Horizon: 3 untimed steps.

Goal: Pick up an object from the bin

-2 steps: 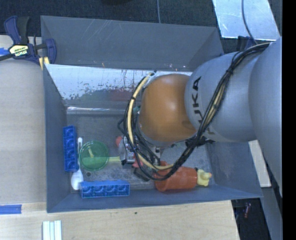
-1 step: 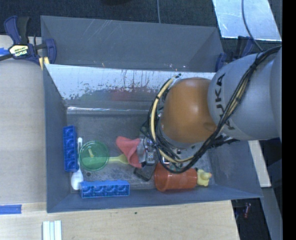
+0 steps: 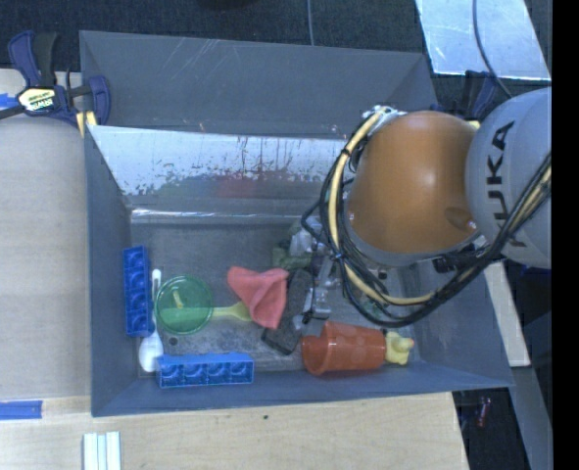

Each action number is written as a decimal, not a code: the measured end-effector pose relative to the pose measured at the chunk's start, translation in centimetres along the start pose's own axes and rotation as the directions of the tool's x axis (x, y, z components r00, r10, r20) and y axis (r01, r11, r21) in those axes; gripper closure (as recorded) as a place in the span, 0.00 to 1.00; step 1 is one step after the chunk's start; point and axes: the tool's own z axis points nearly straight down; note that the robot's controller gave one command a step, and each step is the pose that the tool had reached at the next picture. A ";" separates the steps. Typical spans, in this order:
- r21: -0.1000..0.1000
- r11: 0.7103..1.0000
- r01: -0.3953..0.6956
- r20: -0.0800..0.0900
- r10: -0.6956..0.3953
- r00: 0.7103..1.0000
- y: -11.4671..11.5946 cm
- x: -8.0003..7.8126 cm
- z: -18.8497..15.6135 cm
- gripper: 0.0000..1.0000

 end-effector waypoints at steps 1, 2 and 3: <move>0.000 1.000 0.000 0.000 0.000 1.000 0.0 0.0 0.0 0.00; 0.000 0.998 -0.055 0.000 0.055 0.998 0.2 -0.3 1.4 0.00; 0.000 0.989 0.146 0.000 -0.146 0.989 1.3 -0.5 2.7 0.00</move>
Offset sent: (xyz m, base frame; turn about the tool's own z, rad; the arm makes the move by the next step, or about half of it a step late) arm 0.0048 0.0034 -0.0217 0.0879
